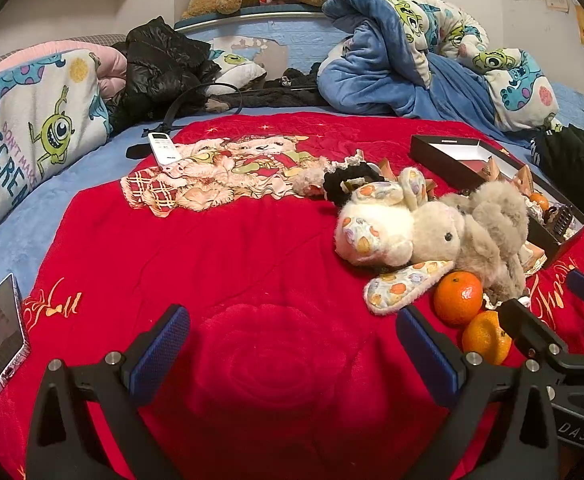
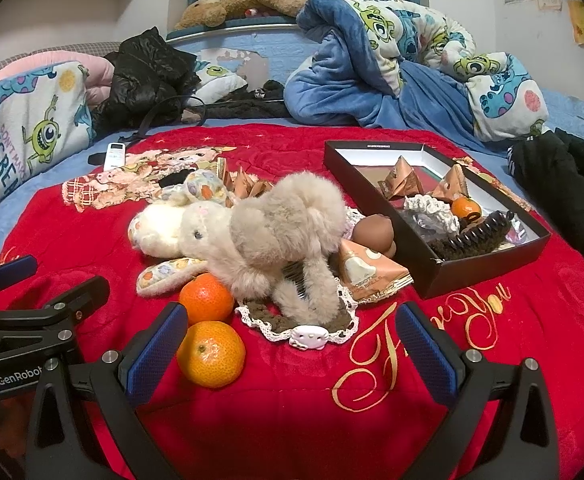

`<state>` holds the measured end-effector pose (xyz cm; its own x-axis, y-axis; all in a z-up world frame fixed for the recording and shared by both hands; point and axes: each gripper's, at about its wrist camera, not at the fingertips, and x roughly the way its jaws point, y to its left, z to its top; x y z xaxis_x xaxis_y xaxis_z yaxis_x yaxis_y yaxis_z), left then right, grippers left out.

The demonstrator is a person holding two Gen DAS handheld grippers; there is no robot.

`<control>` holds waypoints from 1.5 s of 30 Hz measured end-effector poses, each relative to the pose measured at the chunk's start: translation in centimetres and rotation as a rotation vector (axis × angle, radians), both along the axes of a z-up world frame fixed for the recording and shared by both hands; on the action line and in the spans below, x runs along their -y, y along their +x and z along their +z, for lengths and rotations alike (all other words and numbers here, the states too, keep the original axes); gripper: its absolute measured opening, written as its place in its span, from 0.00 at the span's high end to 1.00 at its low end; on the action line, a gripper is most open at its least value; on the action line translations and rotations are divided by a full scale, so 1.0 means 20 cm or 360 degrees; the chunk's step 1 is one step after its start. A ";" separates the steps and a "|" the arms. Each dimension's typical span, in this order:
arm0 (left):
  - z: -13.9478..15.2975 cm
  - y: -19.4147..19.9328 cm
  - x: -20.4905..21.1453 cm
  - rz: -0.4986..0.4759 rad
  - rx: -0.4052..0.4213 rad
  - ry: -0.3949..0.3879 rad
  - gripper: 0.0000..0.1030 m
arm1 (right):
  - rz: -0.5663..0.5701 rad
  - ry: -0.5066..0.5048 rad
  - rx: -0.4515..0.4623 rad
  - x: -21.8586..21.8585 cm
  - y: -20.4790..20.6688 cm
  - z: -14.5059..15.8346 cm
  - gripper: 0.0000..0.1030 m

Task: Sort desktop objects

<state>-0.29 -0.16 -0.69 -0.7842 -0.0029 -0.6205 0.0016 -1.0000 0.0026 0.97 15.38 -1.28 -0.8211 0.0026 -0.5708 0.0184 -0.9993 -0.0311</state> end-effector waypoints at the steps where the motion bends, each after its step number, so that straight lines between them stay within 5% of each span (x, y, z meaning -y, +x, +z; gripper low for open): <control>1: 0.00 0.00 0.00 -0.0001 0.0002 0.0002 0.00 | 0.0000 -0.0001 0.0001 0.00 0.00 0.00 0.00; 10: 0.00 -0.01 0.00 -0.0013 0.0007 0.0010 0.00 | 0.0007 -0.0034 0.0009 -0.01 -0.01 0.00 0.00; 26: 0.02 -0.03 -0.06 -0.0106 0.0010 0.0106 0.00 | 0.0035 -0.0353 0.0004 -0.15 -0.02 0.04 0.00; 38: 0.06 -0.16 -0.18 -0.0253 0.0018 0.0111 0.00 | 0.0069 -0.0626 0.0076 -0.24 -0.19 0.10 0.12; 45: 0.07 -0.35 -0.24 -0.0371 0.0093 0.0066 0.00 | 0.0086 -0.0543 0.0156 -0.20 -0.35 0.16 0.17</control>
